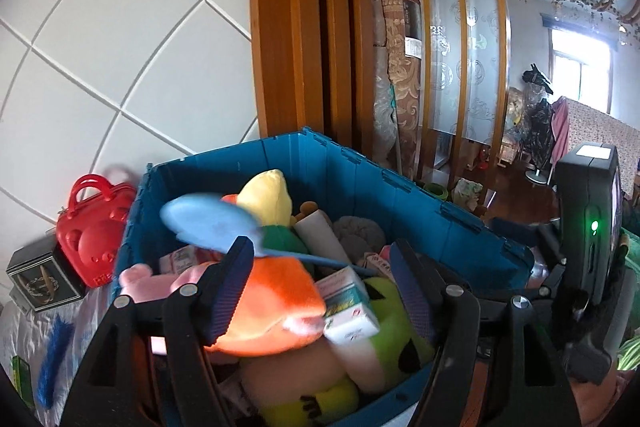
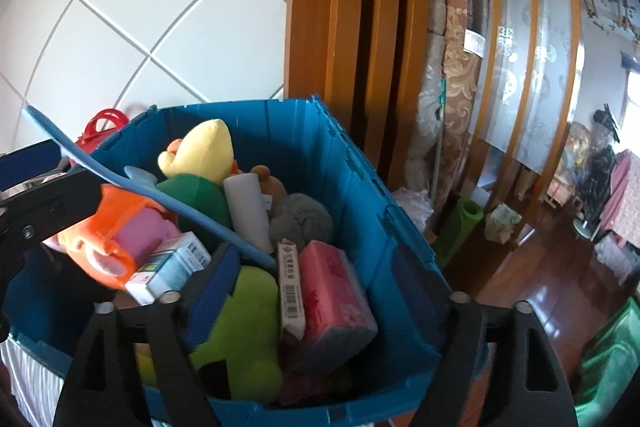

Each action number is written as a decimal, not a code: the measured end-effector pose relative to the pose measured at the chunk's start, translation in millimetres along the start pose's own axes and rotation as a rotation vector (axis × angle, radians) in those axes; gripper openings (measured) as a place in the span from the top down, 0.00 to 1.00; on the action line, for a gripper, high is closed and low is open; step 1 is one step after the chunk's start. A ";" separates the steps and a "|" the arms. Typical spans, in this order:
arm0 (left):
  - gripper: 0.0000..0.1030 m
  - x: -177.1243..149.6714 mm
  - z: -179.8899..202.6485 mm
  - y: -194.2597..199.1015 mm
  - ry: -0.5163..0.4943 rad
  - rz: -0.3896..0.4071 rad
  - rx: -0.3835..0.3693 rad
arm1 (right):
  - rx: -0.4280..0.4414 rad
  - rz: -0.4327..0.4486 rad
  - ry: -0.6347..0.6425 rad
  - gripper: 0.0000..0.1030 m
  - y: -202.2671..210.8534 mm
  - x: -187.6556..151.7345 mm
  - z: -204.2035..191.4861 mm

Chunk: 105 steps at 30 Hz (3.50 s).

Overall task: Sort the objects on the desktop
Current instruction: 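Move both grippers back from the bin to the bed, then grasp the long green medicine box with the left gripper while the right grasps the blue brush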

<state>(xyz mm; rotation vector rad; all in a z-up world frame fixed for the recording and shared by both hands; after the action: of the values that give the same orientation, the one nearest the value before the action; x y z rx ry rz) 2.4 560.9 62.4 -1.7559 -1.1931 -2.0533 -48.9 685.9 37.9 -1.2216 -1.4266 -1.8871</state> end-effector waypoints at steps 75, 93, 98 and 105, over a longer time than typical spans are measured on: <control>0.31 -493.7 -766.8 83.9 0.576 -0.725 0.582 | 0.457 -0.775 0.354 0.00 -175.5 -198.7 -844.4; 0.48 -444.2 -751.4 112.5 0.483 -0.614 0.617 | 0.510 -0.719 0.510 0.77 -136.6 -170.3 -779.4; 0.48 -406.8 -729.6 128.6 0.441 -0.544 0.589 | 0.470 -0.705 0.571 0.80 -122.0 -169.7 -727.9; 0.49 -394.6 -670.3 112.4 0.448 -0.529 0.484 | 0.394 -0.759 0.542 0.80 -116.7 -181.4 -656.6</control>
<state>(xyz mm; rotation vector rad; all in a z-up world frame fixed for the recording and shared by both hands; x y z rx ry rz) -316.9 -97.4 -224.4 -0.7651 -1.9154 -1.9983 -293.1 91.8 -217.2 0.0643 -1.9411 -1.9988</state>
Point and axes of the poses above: each gripper's, at about its wrist camera, not at the fingertips, and y roughly against the way its jaws point, z to its right, x to its top, the point moved 8 cm from there along -y, roughly the way its jaws point
